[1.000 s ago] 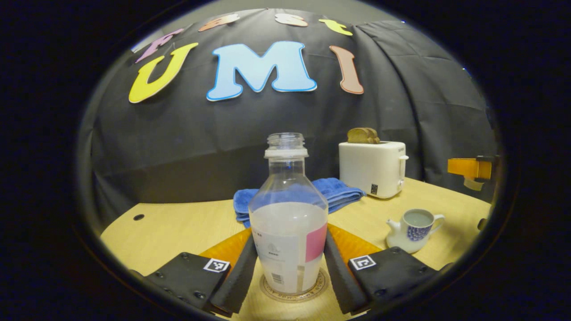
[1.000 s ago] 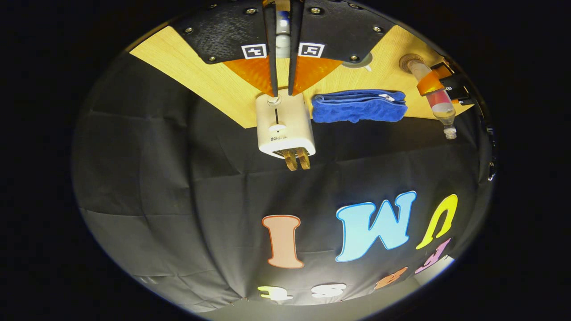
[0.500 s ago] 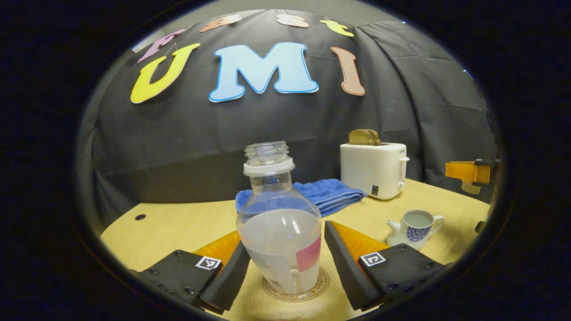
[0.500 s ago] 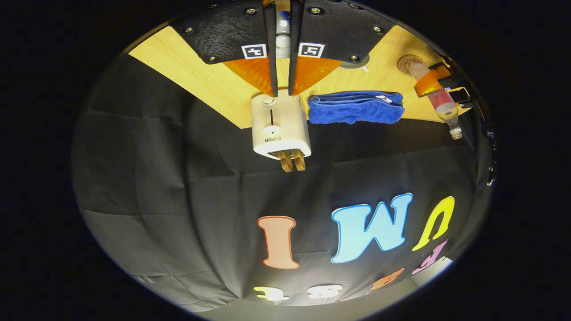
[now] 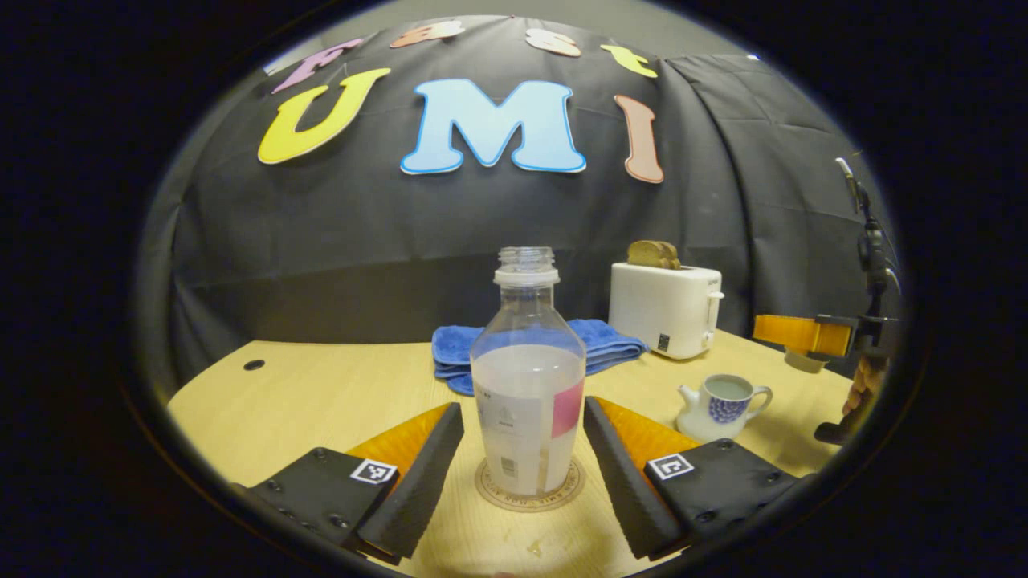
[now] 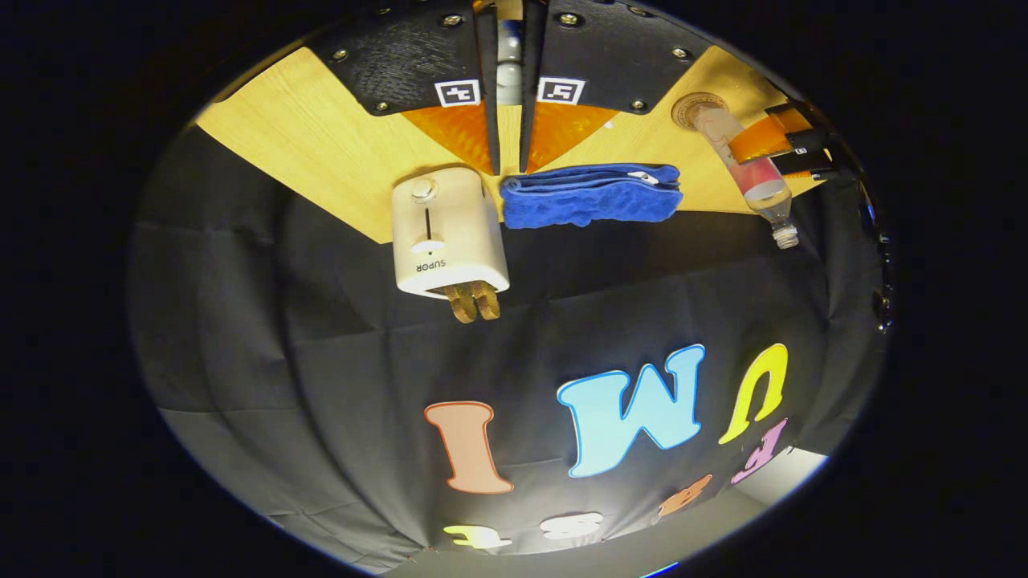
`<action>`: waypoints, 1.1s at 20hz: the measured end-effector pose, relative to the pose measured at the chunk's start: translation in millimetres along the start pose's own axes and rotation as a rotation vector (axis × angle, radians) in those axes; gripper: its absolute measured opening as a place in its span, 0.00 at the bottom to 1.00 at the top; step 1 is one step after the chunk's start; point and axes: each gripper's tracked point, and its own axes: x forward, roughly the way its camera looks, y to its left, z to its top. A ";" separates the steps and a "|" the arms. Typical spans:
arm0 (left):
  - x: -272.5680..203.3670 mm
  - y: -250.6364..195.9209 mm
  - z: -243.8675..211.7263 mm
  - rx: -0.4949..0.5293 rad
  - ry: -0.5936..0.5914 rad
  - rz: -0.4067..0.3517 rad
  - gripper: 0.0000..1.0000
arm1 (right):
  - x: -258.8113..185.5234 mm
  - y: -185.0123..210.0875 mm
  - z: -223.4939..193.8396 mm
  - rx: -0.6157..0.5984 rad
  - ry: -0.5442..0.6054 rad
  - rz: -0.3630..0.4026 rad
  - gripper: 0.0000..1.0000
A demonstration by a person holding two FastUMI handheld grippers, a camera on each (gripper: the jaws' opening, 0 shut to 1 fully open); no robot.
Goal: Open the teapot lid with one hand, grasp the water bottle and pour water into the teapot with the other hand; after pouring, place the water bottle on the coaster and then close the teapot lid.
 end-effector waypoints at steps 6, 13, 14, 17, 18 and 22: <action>-34.1 -5.3 19.2 -0.006 -0.061 -0.009 1.00 | 16.5 28.0 2.2 0.009 -0.019 0.068 0.12; -47.4 -8.6 45.6 -0.042 -0.131 -0.034 1.00 | 48.3 45.8 -13.5 0.051 -0.014 0.096 0.11; -47.3 -9.2 46.6 -0.046 -0.133 -0.037 1.00 | 51.3 45.7 -15.7 0.050 -0.012 0.098 0.11; -42.4 -12.6 40.6 -0.043 -0.113 -0.044 1.00 | 59.0 49.1 -18.7 0.080 -0.008 0.110 0.11; -40.9 -13.2 37.8 -0.044 -0.105 -0.043 1.00 | 61.4 49.2 -20.4 0.077 -0.007 0.108 0.11; -41.0 -17.0 37.4 -0.048 -0.096 -0.060 1.00 | 64.1 50.4 -25.8 0.046 -0.009 0.105 0.11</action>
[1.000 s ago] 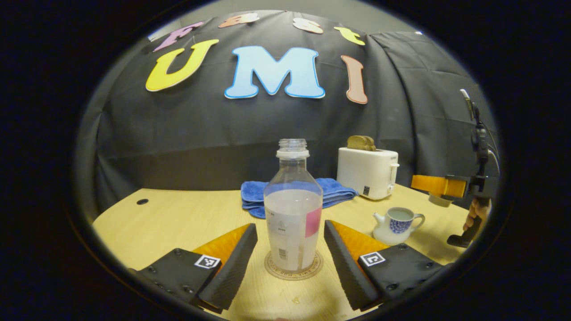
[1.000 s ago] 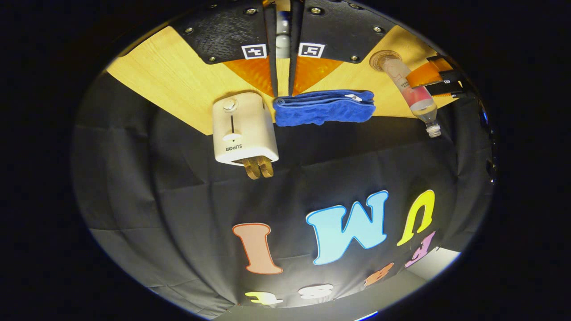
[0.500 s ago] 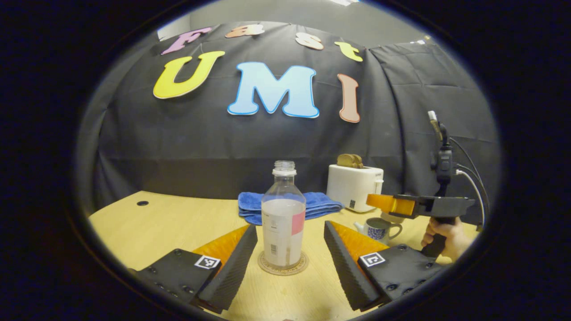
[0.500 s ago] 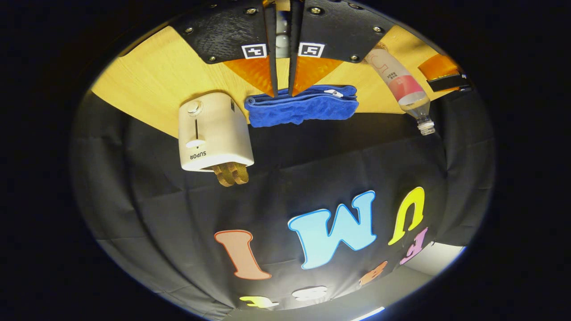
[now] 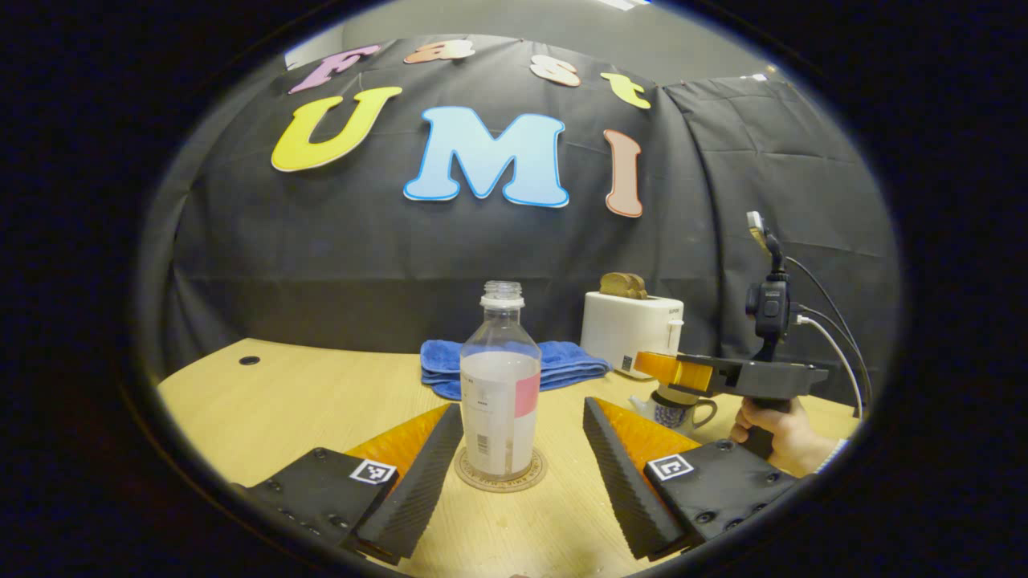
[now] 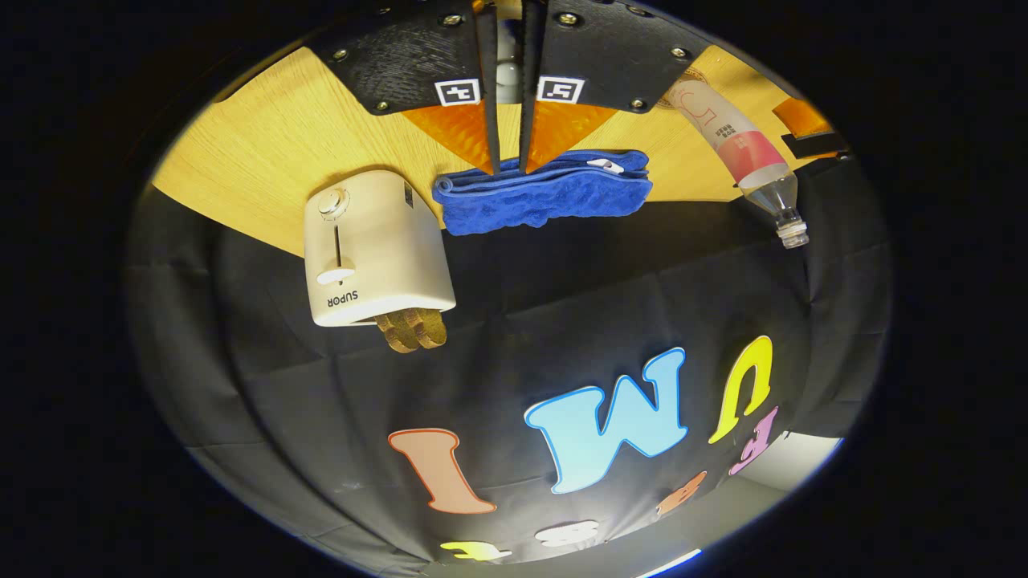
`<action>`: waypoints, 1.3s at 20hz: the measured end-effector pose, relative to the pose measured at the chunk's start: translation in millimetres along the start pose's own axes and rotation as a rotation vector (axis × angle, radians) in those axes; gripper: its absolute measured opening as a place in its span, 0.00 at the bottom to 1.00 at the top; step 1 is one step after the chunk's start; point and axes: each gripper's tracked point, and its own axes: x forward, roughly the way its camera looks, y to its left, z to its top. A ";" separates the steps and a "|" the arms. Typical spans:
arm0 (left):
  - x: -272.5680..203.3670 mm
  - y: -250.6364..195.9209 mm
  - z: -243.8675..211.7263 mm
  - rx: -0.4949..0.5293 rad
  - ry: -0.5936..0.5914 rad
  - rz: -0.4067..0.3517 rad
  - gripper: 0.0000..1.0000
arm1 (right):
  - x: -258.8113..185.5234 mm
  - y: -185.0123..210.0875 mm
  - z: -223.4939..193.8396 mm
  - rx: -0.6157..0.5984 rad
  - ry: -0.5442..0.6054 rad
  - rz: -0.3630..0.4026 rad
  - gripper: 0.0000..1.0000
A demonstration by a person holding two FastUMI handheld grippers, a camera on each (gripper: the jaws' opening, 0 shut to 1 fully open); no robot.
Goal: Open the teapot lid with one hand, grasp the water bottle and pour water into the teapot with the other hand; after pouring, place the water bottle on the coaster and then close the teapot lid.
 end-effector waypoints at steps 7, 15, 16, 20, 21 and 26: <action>0.1 -1.7 1.2 -0.006 0.009 -0.009 1.00 | 4.3 -0.6 -8.6 -0.085 0.010 -0.026 0.11; -0.3 0.1 -0.9 0.006 0.023 -0.005 1.00 | 2.2 4.2 -8.1 -0.227 -0.008 -0.082 0.19; 0.7 -0.4 -0.3 0.008 0.023 -0.008 1.00 | 0.5 6.4 -7.2 -0.233 -0.009 -0.078 0.19; -1.8 2.5 4.9 0.017 0.014 0.000 1.00 | -8.0 16.8 -6.6 -0.227 0.003 -0.059 0.28; -2.2 2.6 6.5 0.018 0.007 0.002 1.00 | -13.1 18.1 -3.3 -0.238 -0.004 -0.064 0.33; -12.8 -3.2 27.2 0.034 -0.050 -0.005 1.00 | -51.7 34.4 15.1 -0.243 -0.040 -0.076 0.54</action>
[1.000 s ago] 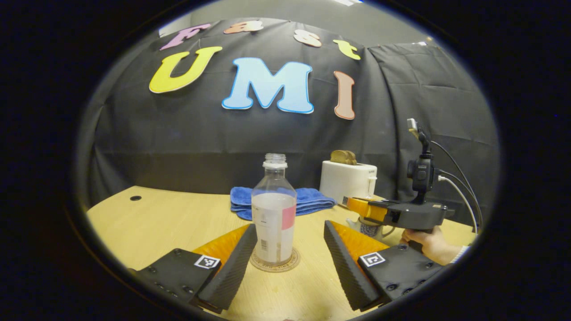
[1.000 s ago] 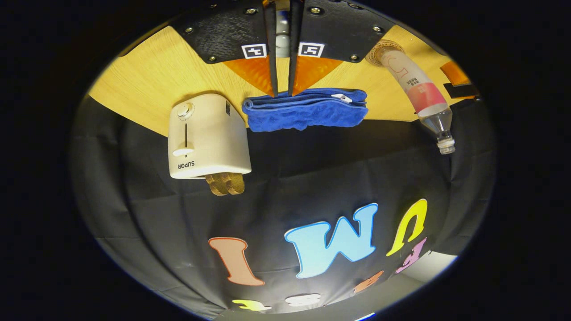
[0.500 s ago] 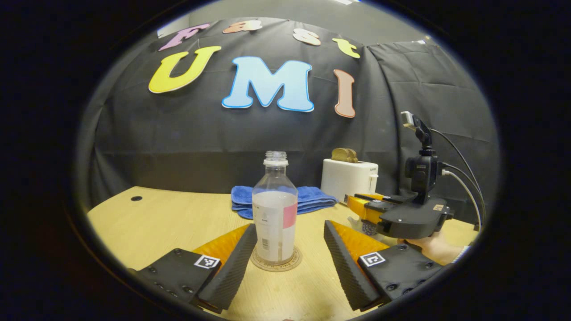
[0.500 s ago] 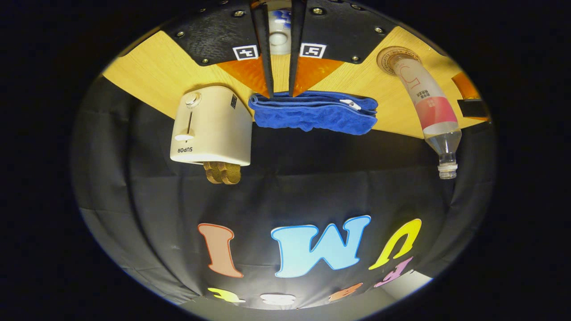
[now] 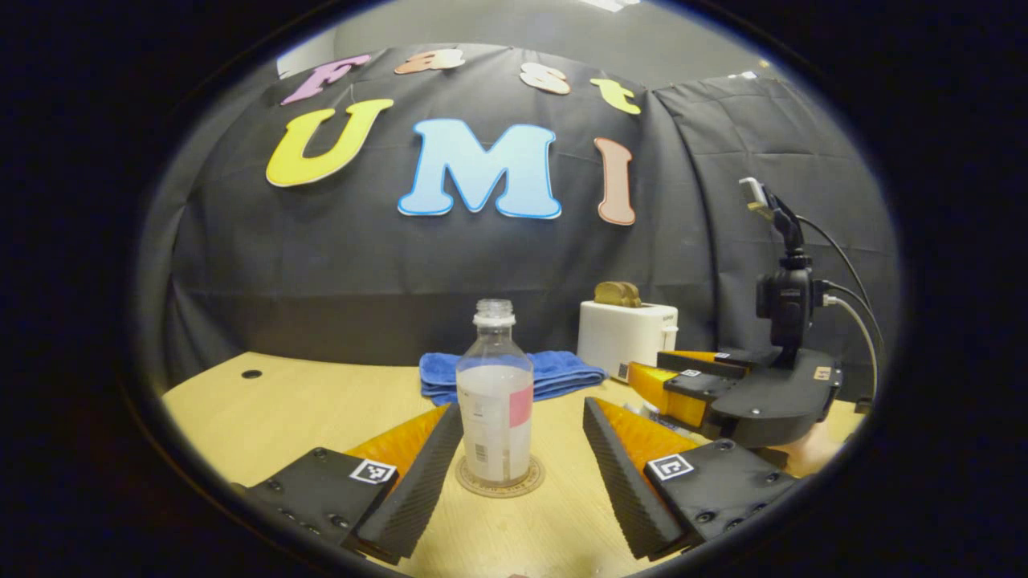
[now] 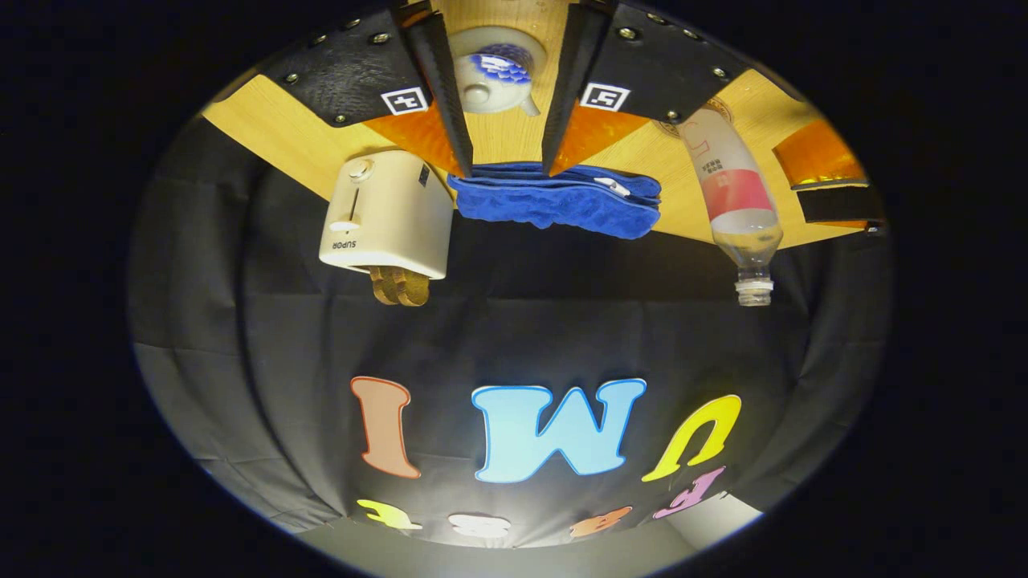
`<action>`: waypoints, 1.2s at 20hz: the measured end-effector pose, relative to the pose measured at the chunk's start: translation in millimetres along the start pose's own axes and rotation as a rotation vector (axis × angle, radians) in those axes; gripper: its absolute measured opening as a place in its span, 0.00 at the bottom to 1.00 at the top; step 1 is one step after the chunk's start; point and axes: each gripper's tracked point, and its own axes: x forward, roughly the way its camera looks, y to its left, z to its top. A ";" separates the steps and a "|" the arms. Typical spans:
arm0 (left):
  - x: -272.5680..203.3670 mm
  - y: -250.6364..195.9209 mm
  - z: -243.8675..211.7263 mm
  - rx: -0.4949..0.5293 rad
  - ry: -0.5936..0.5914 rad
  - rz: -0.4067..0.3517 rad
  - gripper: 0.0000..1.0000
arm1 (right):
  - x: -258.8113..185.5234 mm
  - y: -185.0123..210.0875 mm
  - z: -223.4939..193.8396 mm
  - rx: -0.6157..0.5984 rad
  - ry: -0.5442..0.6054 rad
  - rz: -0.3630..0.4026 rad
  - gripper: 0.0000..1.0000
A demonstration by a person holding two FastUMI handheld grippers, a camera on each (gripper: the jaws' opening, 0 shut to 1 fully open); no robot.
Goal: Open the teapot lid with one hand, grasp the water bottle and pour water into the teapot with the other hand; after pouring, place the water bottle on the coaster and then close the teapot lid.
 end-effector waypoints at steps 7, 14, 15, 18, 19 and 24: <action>-21.5 -5.4 10.3 0.009 -0.026 0.019 1.00 | -74.6 -3.6 26.3 0.014 -0.063 -0.037 0.71; -64.3 -24.4 16.7 0.012 -0.051 0.028 1.00 | -150.0 0.5 28.9 0.010 -0.073 -0.029 0.96; -71.0 -27.2 16.8 0.018 -0.053 0.031 1.00 | -159.2 -0.1 30.6 0.006 -0.079 -0.037 0.96; -89.1 -38.9 19.5 0.031 -0.062 0.023 1.00 | -183.3 2.0 30.6 -0.010 -0.086 -0.050 0.96; -95.9 -41.9 20.4 0.034 -0.064 0.023 1.00 | -189.8 3.1 30.5 -0.020 -0.088 -0.055 0.96; -129.4 -55.5 27.6 0.056 -0.089 0.022 1.00 | -213.7 19.3 31.7 -0.030 -0.102 -0.025 0.96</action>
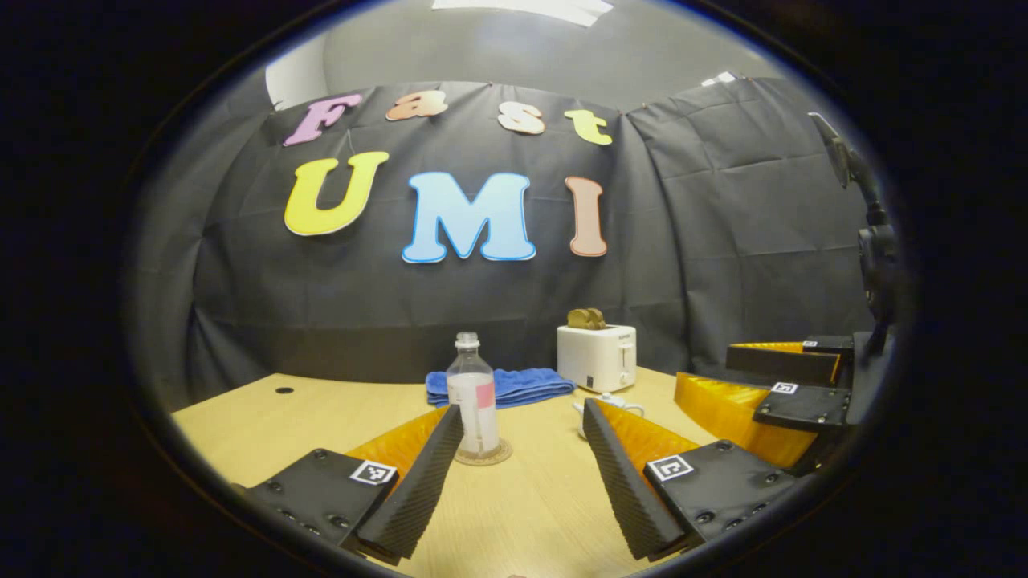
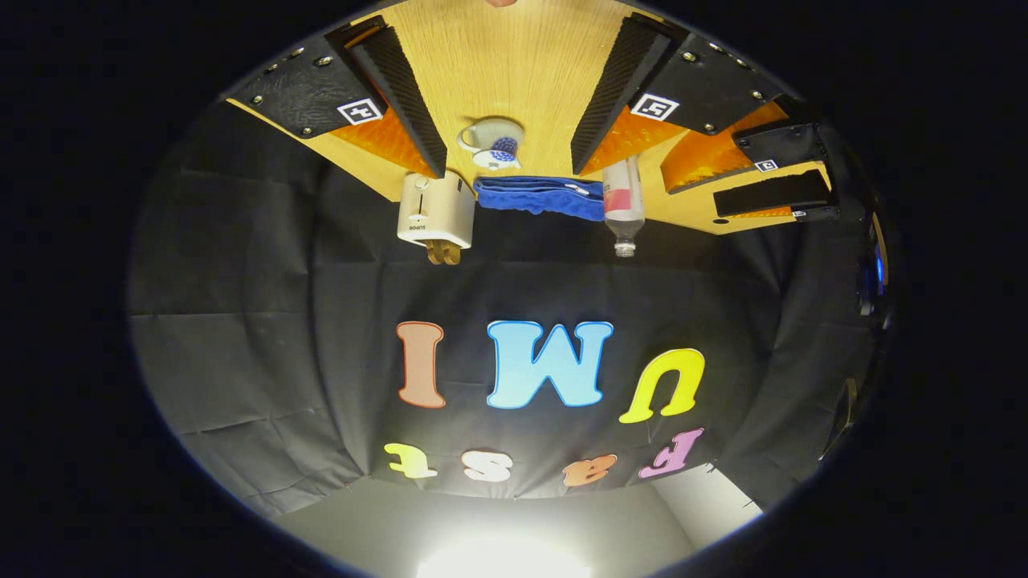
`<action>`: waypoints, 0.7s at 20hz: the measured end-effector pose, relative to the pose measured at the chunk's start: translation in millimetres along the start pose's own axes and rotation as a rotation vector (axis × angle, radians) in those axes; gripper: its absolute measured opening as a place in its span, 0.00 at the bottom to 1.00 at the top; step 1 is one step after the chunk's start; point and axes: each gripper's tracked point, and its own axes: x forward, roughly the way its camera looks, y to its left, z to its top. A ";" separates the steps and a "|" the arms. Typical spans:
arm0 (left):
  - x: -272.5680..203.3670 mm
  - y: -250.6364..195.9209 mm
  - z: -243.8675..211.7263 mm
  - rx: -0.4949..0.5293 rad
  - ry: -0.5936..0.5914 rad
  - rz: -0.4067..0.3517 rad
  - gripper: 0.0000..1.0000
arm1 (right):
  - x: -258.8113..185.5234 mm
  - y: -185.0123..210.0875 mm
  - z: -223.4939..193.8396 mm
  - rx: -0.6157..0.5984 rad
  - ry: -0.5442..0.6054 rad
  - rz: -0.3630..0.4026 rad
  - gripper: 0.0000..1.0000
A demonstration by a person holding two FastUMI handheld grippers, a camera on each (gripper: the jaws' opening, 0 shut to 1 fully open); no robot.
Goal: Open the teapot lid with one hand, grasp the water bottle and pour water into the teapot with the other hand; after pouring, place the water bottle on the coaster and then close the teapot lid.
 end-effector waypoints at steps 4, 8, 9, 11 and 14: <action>-21.0 -2.0 7.8 0.004 -0.019 0.012 1.00 | -9.9 8.9 5.6 -0.010 -0.023 0.011 0.96; -32.2 -1.3 8.4 0.001 -0.026 0.019 1.00 | -17.7 12.5 13.5 0.001 -0.056 0.009 0.96; -31.6 -1.2 8.5 0.000 -0.027 0.020 1.00 | -17.8 13.3 15.2 0.005 -0.063 0.012 0.96; -34.4 -0.3 9.6 -0.003 -0.030 0.022 1.00 | -17.1 14.8 15.0 0.010 -0.064 0.017 0.96; -32.6 -1.3 8.9 -0.004 -0.028 0.025 1.00 | -14.8 14.9 10.6 0.016 -0.053 0.021 0.96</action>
